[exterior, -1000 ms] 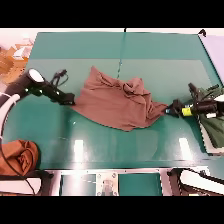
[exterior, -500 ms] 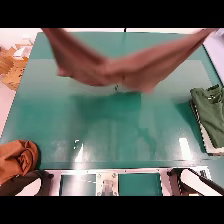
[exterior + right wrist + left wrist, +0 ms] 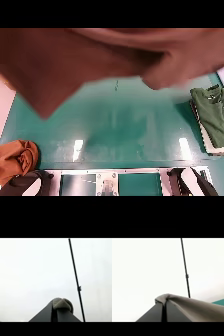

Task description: Fold the shirts.

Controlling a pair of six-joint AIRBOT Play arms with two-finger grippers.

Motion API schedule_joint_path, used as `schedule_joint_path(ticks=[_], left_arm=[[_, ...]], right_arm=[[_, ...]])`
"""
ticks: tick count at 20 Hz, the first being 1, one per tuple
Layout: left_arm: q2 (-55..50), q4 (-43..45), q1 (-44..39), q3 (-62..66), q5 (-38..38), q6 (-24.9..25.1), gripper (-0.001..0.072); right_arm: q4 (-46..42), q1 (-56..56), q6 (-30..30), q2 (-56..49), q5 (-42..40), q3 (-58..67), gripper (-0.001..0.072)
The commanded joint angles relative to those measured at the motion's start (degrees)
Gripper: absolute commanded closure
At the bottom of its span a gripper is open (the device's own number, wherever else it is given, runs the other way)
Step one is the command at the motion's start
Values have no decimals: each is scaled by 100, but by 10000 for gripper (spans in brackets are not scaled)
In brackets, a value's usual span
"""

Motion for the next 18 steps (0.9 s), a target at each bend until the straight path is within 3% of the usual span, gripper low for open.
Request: schedule_joint_path(ticks=[1, 6, 10, 13, 17, 18], left_arm=[[42, 601, 4, -798, -83, -227, 686], [-903, 468, 4, -2658, 136, -243, 686], [-2789, -719, 4, -3504, 1200, 577, 686], [-4282, -1674, 4, -3309, 2031, 741, 686], [-5377, -2459, 4, -2870, 2417, 942, 684], [-5434, -2503, 7, -2855, 2465, 942, 683]], right_arm=[[-146, -155, 28, 33, -26, -400, 696], [-199, 872, -1040, -170, -291, -3300, 695], [-229, 2041, -1980, -1427, -2052, -5160, 695], [107, 2385, -2356, -3152, -2691, -4800, 695], [280, 2430, -2415, -5064, -2155, -3355, 693], [280, 2426, -2376, -5309, -1989, -3084, 641]])
